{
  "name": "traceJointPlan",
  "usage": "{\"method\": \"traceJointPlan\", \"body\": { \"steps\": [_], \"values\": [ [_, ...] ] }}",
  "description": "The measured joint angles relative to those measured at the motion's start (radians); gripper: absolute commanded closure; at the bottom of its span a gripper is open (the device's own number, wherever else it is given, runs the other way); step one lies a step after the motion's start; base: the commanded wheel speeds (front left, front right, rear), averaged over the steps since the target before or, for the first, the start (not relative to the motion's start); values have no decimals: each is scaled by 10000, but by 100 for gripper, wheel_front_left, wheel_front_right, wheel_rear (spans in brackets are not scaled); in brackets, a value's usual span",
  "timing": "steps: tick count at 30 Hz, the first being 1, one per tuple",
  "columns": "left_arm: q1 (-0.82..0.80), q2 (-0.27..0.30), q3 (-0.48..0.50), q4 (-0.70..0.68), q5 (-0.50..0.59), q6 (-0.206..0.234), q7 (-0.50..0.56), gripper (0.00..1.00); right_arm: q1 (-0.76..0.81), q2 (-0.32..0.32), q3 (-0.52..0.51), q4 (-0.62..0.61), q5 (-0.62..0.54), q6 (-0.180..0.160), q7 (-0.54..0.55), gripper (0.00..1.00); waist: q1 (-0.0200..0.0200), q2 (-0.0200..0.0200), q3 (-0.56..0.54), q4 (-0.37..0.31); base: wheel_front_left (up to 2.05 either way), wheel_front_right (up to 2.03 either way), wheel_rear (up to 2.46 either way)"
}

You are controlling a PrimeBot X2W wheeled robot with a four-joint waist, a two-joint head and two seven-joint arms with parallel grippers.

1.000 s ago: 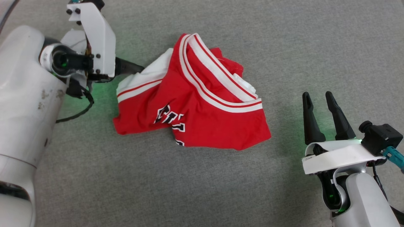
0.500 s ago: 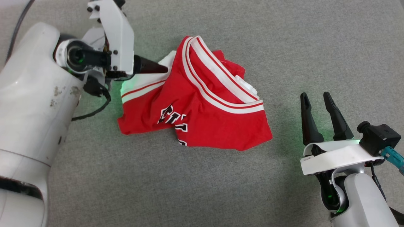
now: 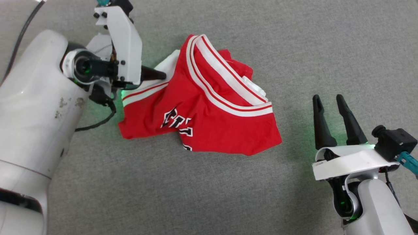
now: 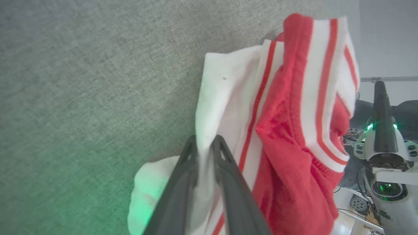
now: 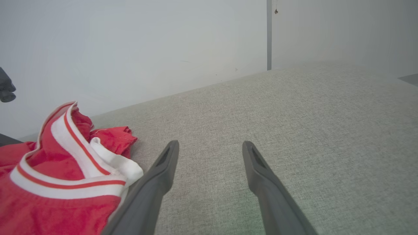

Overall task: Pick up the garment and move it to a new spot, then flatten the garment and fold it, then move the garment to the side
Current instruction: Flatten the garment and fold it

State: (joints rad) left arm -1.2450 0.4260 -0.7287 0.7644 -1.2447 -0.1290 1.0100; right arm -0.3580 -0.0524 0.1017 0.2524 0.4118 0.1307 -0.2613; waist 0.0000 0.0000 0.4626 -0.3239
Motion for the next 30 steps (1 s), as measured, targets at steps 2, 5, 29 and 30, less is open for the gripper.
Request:
{"method": "traceJointPlan", "body": {
  "steps": [2,5,29,30],
  "values": [
    [35,-48,63,-121,-140,0,-236,100,28,-2,-111,15,-33,0,0,0,0,0,-57,59,0,0,0],
    [71,-88,196,-418,-412,0,-642,100,195,0,-244,61,-100,0,0,0,0,0,-201,219,0,0,0],
    [3287,2504,721,-184,-247,407,-4297,100,1010,-132,-330,318,-585,0,0,0,0,0,-2328,2713,0,0,0],
    [3311,2462,675,8,-194,464,-4347,100,1018,-157,-316,322,-585,0,0,0,0,0,-2361,2729,0,0,0]
  ]
}}
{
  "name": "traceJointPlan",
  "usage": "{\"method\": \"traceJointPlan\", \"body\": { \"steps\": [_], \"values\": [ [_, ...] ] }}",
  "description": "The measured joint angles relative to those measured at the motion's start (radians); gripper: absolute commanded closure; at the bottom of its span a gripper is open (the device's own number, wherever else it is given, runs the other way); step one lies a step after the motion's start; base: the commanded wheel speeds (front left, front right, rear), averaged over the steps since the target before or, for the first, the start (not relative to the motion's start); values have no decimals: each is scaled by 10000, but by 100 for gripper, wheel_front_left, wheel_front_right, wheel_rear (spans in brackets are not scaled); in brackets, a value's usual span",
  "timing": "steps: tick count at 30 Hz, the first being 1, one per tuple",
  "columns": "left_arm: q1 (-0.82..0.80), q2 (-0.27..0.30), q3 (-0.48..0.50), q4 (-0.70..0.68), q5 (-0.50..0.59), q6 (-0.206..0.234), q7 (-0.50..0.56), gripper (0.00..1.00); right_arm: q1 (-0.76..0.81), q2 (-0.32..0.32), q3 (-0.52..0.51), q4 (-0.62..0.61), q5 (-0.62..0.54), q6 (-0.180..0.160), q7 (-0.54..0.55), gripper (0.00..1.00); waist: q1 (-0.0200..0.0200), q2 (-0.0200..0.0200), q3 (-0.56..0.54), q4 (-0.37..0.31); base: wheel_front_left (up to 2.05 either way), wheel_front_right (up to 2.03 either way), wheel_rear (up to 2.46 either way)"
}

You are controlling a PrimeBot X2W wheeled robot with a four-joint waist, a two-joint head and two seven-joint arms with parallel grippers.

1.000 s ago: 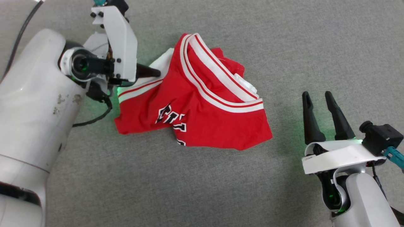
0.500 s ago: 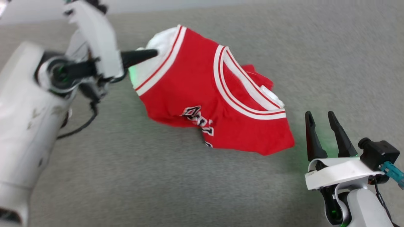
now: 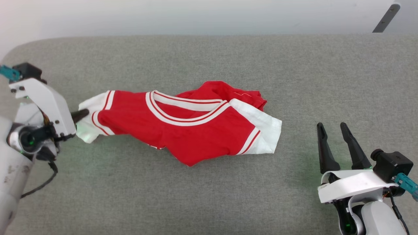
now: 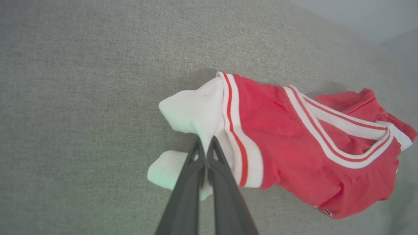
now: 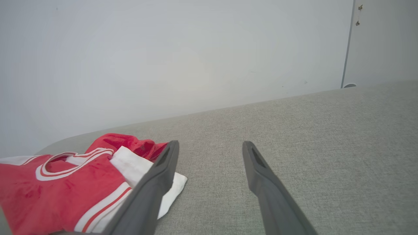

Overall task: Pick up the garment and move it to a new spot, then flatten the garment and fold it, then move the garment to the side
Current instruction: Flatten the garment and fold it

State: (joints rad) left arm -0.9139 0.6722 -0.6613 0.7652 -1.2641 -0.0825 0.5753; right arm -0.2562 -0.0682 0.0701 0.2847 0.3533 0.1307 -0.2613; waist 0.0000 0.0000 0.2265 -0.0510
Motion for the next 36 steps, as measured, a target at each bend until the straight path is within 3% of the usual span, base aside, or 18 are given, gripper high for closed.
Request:
{"method": "traceJointPlan", "body": {
  "steps": [6,7,8,9,10,16,26,30,36],
  "values": [
    [19,-460,-337,809,370,-71,-441,100,13,-207,105,79,0,0,0,0,0,0,1,-145,0,0,0],
    [32,-514,-454,913,497,-90,-504,90,14,-267,163,102,-13,0,0,0,0,0,-19,-159,0,0,0],
    [48,-543,-537,995,621,-117,-596,53,15,-328,245,119,-31,0,0,0,0,0,-46,-167,0,0,0],
    [67,-568,-600,1089,713,-157,-721,4,14,-403,334,148,-31,0,0,0,-1,0,-80,-172,0,0,0],
    [86,-598,-629,1156,777,-192,-884,0,13,-491,431,173,-33,0,0,0,0,0,-118,-172,0,0,0],
    [309,-642,-652,1034,1039,-407,-2491,0,-77,-1440,1799,318,-54,2,441,0,0,0,-444,-87,0,0,0],
    [1853,-807,-602,-1266,1720,-447,-6427,0,-802,-4044,4918,-648,955,2,2598,0,0,0,-762,731,0,0,0],
    [2603,-913,-909,-2355,2514,92,-7580,0,-1451,-5162,6025,-988,1409,2,3365,0,0,0,-770,1181,0,0,0],
    [3689,-1057,-802,-4019,3722,1384,-8322,0,-2565,-6192,7722,-1018,2056,2,4230,0,0,0,-649,1867,0,0,0]
  ]
}}
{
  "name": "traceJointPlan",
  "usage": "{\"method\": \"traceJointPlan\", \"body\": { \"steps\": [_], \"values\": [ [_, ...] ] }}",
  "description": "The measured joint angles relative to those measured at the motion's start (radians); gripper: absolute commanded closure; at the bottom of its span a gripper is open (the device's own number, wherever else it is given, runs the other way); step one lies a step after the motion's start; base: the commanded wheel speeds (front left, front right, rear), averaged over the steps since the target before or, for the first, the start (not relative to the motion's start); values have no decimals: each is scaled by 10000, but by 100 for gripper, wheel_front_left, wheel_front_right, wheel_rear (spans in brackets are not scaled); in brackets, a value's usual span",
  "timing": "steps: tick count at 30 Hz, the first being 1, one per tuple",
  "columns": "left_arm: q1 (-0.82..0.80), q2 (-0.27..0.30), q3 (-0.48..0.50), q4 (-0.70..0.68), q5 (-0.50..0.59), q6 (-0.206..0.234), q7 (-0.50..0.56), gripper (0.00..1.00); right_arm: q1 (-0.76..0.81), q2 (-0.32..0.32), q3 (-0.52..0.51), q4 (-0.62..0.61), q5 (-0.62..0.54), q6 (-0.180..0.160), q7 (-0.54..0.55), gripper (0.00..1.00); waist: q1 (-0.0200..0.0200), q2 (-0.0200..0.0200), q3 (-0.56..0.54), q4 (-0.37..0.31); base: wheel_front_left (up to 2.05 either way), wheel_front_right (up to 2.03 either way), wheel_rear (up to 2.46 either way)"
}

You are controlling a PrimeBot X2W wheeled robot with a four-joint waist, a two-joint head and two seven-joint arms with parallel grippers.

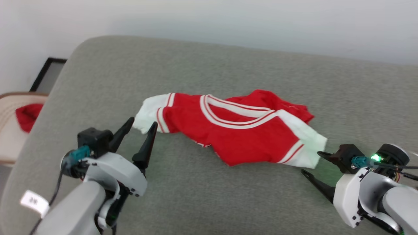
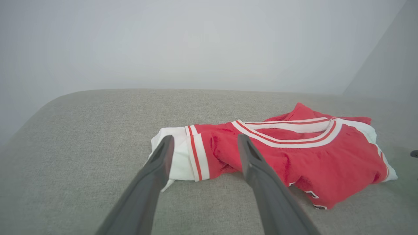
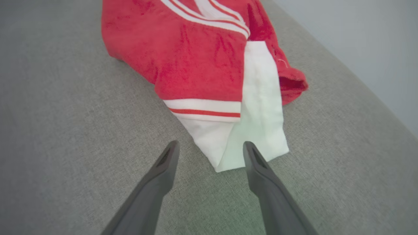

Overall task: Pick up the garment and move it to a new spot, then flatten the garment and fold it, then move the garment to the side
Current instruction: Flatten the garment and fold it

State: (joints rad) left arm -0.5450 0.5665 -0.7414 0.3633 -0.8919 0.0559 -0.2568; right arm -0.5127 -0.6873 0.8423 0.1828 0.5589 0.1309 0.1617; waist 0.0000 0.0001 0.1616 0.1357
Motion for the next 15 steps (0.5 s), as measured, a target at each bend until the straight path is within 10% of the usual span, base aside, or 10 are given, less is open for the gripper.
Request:
{"method": "traceJointPlan", "body": {
  "steps": [5,15],
  "values": [
    [1006,-456,1233,-1415,1066,583,-69,0,-988,-614,1179,405,416,2,339,0,-1,0,280,461,0,0,0],
    [2333,-1452,2750,-2247,2182,303,-71,0,-2364,-1202,3076,890,805,2,627,8,-1,-1,890,1067,0,0,0]
  ]
}}
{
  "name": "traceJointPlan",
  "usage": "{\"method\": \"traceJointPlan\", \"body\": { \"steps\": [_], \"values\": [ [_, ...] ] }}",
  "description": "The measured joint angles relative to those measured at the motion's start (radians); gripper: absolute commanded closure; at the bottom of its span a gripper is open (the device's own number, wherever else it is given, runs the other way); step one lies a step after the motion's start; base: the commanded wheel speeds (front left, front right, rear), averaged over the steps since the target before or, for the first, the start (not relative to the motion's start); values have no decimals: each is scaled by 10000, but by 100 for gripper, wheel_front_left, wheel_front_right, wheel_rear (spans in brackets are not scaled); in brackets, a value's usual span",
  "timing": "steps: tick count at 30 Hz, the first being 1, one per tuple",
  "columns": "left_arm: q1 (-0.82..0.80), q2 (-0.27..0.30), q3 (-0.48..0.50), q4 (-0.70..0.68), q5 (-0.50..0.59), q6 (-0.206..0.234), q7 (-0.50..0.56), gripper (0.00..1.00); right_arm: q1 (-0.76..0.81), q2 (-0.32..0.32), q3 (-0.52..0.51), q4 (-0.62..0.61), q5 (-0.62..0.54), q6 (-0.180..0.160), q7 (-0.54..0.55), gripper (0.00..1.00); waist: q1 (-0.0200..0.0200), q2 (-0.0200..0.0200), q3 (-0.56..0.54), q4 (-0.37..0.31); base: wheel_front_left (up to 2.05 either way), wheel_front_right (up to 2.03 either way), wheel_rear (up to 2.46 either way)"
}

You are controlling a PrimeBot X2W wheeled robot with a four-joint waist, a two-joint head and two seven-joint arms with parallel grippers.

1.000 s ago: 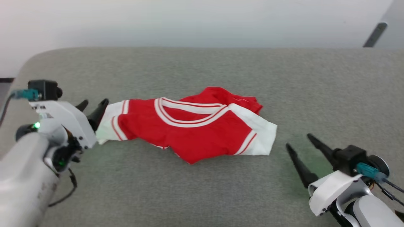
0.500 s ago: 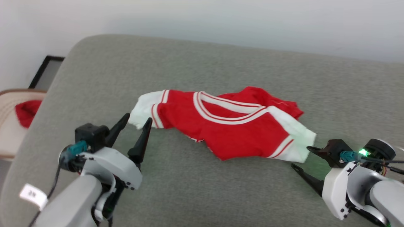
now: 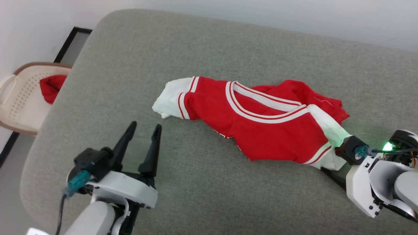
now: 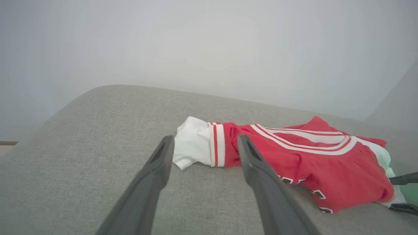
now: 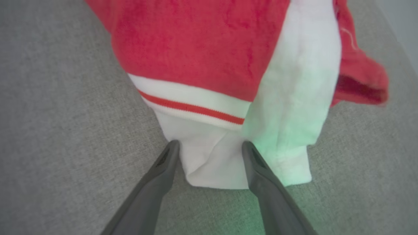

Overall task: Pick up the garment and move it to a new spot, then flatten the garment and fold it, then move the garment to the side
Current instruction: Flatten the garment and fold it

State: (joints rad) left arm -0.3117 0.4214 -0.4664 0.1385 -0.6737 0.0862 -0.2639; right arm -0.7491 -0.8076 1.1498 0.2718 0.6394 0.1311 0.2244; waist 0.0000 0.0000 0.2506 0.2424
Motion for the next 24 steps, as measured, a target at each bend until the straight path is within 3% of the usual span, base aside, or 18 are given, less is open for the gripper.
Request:
{"method": "traceJointPlan", "body": {
  "steps": [1,2,7,13,19,22,24],
  "values": [
    [47,-81,167,-10,33,-84,0,0,-128,-44,230,-40,54,0,-8,67,0,0,40,28,0,0,0],
    [81,-144,276,-10,82,-130,0,0,-207,-54,337,-42,205,0,-104,100,0,0,67,45,0,0,0],
    [372,-460,709,10,293,-418,0,0,-395,33,453,-42,1081,2,-742,100,0,0,37,-99,0,0,0],
    [789,-579,1241,2,453,-593,0,0,-404,-688,-491,-1118,2552,2,-1200,100,0,0,-142,-435,0,0,0],
    [1176,-671,1597,-140,497,-694,-2,0,-154,-1862,-2067,-2886,5087,2,-995,100,0,0,-362,-803,0,0,0],
    [1254,-727,1666,-196,523,-769,-2,0,77,-2268,-3229,-2997,6613,2,-1106,100,0,0,-463,-919,0,0,0],
    [1292,-779,1672,-201,541,-798,-2,0,228,-2546,-3678,-2673,6892,2,-1057,100,0,0,-512,-951,0,0,0]
  ]
}}
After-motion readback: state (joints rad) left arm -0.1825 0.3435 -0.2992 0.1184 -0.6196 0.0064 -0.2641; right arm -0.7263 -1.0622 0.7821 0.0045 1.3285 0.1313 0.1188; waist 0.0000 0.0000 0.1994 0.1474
